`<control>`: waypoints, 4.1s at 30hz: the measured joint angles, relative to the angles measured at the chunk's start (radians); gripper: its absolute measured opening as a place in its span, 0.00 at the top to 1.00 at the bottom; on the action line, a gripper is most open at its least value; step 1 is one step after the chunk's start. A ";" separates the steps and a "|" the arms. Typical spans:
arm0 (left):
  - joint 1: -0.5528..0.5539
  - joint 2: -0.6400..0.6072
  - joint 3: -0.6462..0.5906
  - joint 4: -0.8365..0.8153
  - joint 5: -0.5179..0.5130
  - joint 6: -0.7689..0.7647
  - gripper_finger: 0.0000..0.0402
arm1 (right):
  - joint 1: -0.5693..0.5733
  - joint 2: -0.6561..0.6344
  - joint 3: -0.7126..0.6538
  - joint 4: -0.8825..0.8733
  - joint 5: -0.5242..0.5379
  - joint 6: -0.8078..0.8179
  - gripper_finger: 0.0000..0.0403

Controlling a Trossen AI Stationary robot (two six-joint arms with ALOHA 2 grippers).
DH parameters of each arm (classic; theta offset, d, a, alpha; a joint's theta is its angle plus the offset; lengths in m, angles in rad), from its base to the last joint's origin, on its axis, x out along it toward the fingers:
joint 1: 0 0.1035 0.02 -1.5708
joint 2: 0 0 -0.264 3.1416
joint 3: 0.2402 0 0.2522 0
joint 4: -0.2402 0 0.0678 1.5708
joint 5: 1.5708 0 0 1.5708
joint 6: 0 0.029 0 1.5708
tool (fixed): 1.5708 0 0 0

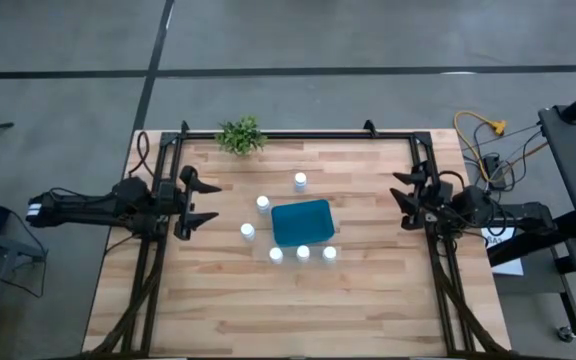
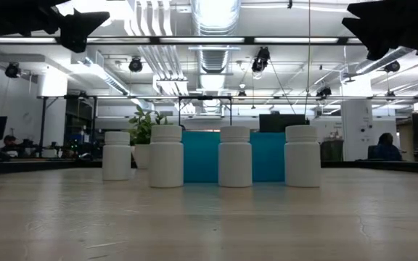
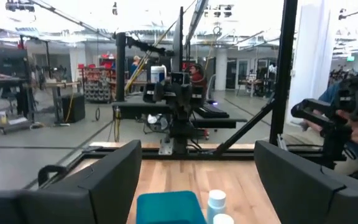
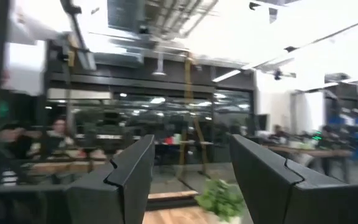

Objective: Pick and place pill bottles into a basket
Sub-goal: Put the white medicine bottle into the blue bin

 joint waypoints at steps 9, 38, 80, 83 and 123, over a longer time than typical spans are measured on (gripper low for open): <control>0.000 0.000 -0.002 0.000 -0.001 -0.004 0.27 | 0.000 0.062 0.000 -0.010 0.041 0.051 0.36; 0.000 0.034 -0.002 -0.001 -0.051 0.051 0.27 | 0.000 0.345 0.000 0.171 -0.026 0.160 0.16; 0.000 0.016 0.028 -0.155 -0.058 0.057 0.27 | -0.003 0.839 0.632 -0.521 -0.009 0.009 0.18; 0.000 0.020 0.036 -0.157 -0.058 0.059 0.27 | -0.014 0.859 0.632 -0.518 -0.007 0.016 0.18; 0.000 0.059 0.100 -0.300 -0.168 0.098 0.27 | -0.211 1.162 0.867 -0.722 -0.210 0.037 0.18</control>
